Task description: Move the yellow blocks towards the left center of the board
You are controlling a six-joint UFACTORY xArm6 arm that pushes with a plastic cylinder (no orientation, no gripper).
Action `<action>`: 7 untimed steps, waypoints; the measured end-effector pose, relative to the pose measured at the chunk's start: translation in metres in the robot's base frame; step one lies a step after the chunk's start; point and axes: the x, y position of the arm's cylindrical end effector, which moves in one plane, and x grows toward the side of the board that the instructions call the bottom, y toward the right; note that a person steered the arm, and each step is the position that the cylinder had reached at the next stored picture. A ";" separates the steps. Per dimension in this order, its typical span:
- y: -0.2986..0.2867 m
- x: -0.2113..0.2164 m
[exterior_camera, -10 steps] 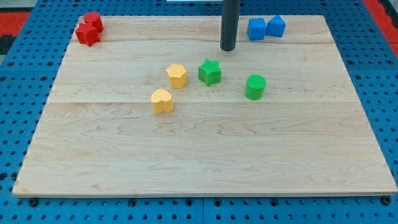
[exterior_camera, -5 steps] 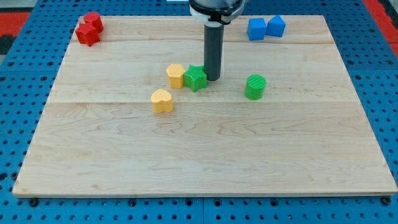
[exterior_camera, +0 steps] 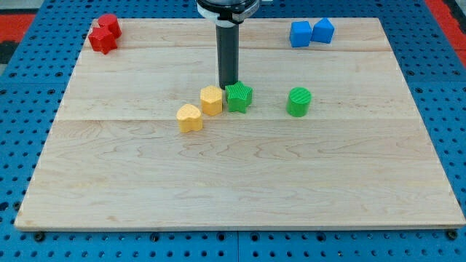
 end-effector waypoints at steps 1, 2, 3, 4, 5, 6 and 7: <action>-0.020 0.000; -0.043 0.006; -0.017 0.029; 0.018 0.052; 0.017 0.076; -0.029 0.073; -0.103 0.065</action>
